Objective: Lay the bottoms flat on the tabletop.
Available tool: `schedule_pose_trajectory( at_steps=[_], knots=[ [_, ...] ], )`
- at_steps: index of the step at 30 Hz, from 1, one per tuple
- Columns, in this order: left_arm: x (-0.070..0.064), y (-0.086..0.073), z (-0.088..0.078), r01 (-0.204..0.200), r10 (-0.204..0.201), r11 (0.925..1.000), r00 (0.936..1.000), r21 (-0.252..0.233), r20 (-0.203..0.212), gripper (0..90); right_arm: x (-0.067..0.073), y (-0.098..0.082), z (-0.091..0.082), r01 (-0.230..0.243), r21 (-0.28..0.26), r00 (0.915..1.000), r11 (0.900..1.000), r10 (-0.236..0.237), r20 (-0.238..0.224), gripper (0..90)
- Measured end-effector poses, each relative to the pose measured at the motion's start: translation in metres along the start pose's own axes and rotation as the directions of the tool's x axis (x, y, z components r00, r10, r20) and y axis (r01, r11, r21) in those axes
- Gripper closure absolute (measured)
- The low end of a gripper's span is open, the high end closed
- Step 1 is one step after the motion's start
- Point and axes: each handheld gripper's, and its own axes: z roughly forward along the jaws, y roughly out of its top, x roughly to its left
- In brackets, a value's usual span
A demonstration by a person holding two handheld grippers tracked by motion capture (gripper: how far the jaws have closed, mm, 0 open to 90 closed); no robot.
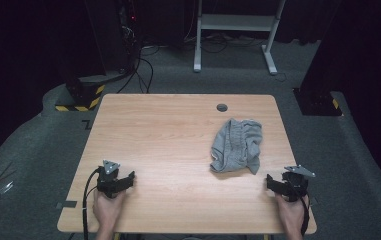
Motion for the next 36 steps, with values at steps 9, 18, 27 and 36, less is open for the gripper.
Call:
schedule_pose_trajectory(
  at_steps=[9, 18, 27, 36],
  knots=[
    [0.001, 0.0, 0.0, 0.009, -0.009, 1.0, 0.9999, -0.003, 0.004, 27.7, 0.0, 0.002, 0.002, 0.003, -0.004, 1.0, 1.0, -0.003, -0.006, 15.9],
    [0.0, 0.0, 0.0, 0.006, -0.006, 1.0, 1.0, -0.001, -0.001, 27.9, 0.003, 0.001, -0.001, 0.022, -0.025, 0.9995, 0.999, -0.022, -0.02, 25.3],
    [0.0, 0.0, 0.0, 0.006, -0.006, 1.0, 1.0, -0.002, 0.001, 27.9, 0.013, 0.0, -0.007, 0.045, -0.087, 0.998, 0.995, -0.048, -0.04, 25.4],
    [0.0, 0.0, 0.0, -0.001, 0.001, 1.0, 1.0, 0.0, 0.002, 27.3, 0.027, 0.011, -0.009, 0.091, -0.108, 0.9895, 0.99, -0.102, -0.102, 26.1]
  ],
)
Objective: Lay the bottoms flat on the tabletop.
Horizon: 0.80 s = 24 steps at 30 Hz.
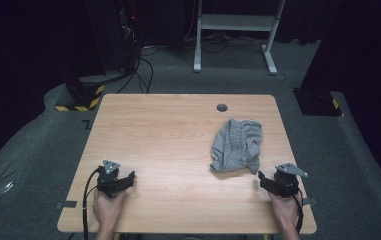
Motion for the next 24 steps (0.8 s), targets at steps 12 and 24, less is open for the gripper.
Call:
schedule_pose_trajectory(
  at_steps=[12, 24],
  knots=[
    [0.0, 0.0, 0.0, -0.001, 0.001, 1.0, 1.0, 0.0, 0.001, 27.3, 0.011, 0.027, -0.003, 0.047, -0.05, 0.997, 0.998, -0.05, -0.059, 25.6],
    [0.0, 0.0, 0.0, -0.002, 0.002, 1.0, 1.0, 0.001, 0.001, 27.3, 0.027, 0.057, 0.002, 0.111, -0.072, 0.9891, 0.991, -0.118, -0.089, 25.3]
  ],
)
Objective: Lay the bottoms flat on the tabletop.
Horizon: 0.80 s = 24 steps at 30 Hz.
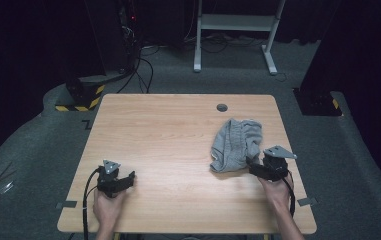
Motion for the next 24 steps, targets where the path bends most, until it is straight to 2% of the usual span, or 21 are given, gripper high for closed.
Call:
schedule_pose_trajectory(
  at_steps=[1, 10, 17, 24],
  knots=[
    [0.0, 0.0, 0.0, 0.0, 0.0, 1.0, 1.0, 0.0, 0.0, 27.3, 0.003, 0.006, 0.002, 0.015, -0.004, 0.9999, 1.0, -0.015, -0.007, 25.4],
    [0.0, 0.0, 0.0, 0.001, -0.001, 1.0, 1.0, -0.001, 0.001, 27.3, 0.013, 0.02, 0.016, 0.033, 0.008, 0.9989, 0.999, -0.032, -0.032, 24.7],
    [0.0, 0.0, 0.0, 0.001, -0.001, 1.0, 1.0, -0.001, 0.002, 27.3, 0.015, 0.022, 0.041, 0.04, 0.082, 0.9987, 0.996, -0.037, -0.034, 20.1],
    [0.0, 0.0, 0.0, 0.001, -0.001, 1.0, 1.0, -0.001, 0.002, 27.3, 0.01, 0.015, 0.058, 0.017, 0.153, 0.9996, 0.988, -0.014, -0.024, 17.7]
  ],
)
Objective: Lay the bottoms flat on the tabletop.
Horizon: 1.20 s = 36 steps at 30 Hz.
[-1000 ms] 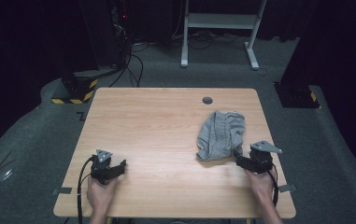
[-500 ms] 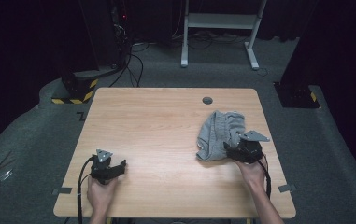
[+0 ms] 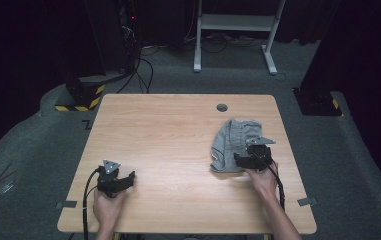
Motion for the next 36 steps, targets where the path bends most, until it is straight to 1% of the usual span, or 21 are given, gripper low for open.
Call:
schedule_pose_trajectory(
  at_steps=[3, 5, 6, 8, 10, 13, 15, 20, 23, 29, 31, 34, 36],
  knots=[
    [0.0, 0.0, 0.0, 0.0, 0.0, 1.0, 1.0, 0.0, 0.0, 27.3, -0.002, -0.004, 0.006, -0.017, 0.019, 0.9998, 1.0, 0.017, -0.002, 19.4],
    [0.0, 0.0, 0.0, 0.0, 0.0, 1.0, 1.0, 0.0, 0.0, 27.3, -0.003, -0.008, 0.008, -0.021, 0.017, 0.9998, 1.0, 0.021, -0.006, 23.9],
    [0.0, 0.0, 0.0, 0.0, 0.0, 1.0, 1.0, 0.0, 0.0, 27.3, -0.003, -0.009, 0.008, -0.025, 0.018, 0.9996, 1.0, 0.026, -0.009, 27.5],
    [0.0, 0.0, 0.0, 0.0, 0.0, 1.0, 1.0, 0.0, 0.0, 27.3, -0.004, -0.01, 0.008, -0.022, 0.01, 0.9997, 1.0, 0.022, -0.013, 37.7],
    [0.0, 0.0, 0.0, 0.0, 0.0, 1.0, 1.0, 0.0, 0.0, 27.3, -0.004, -0.011, 0.007, -0.022, 0.003, 0.9993, 1.0, 0.022, -0.029, 47.2],
    [0.0, 0.0, 0.0, 0.0, 0.0, 1.0, 1.0, 0.0, 0.0, 27.4, -0.006, -0.011, 0.006, -0.015, -0.006, 0.9985, 1.0, 0.015, -0.052, 57.2],
    [0.0, 0.0, 0.0, 0.0, 0.0, 1.0, 1.0, 0.0, 0.0, 27.4, -0.006, -0.01, 0.005, -0.01, -0.006, 0.9979, 1.0, 0.01, -0.065, 60.9],
    [0.0, 0.0, 0.0, 0.0, 0.0, 1.0, 1.0, 0.0, 0.0, 27.4, -0.005, -0.01, 0.003, -0.006, -0.018, 0.9953, 1.0, 0.004, -0.097, 64.3],
    [0.0, 0.0, 0.0, 0.0, 0.0, 1.0, 1.0, 0.0, 0.0, 27.4, -0.001, -0.008, 0.001, 0.016, -0.028, 0.9933, 0.999, -0.019, -0.114, 65.0],
    [0.0, 0.0, 0.0, 0.0, 0.0, 1.0, 1.0, -0.001, -0.001, 27.5, 0.011, -0.004, -0.001, 0.061, -0.042, 0.9866, 0.997, -0.067, -0.149, 65.4],
    [0.0, 0.0, 0.0, 0.002, -0.002, 1.0, 1.0, -0.001, 0.0, 27.5, 0.014, -0.002, -0.001, 0.07, -0.048, 0.9838, 0.996, -0.077, -0.162, 65.4],
    [0.0, 0.0, 0.0, 0.002, -0.002, 1.0, 1.0, -0.001, 0.0, 27.5, 0.021, 0.001, -0.003, 0.102, -0.059, 0.978, 0.993, -0.111, -0.177, 65.6],
    [0.0, 0.0, 0.0, 0.002, -0.002, 1.0, 1.0, -0.001, 0.0, 27.5, 0.025, 0.003, -0.005, 0.113, -0.063, 0.9743, 0.992, -0.123, -0.189, 65.6]
  ],
)
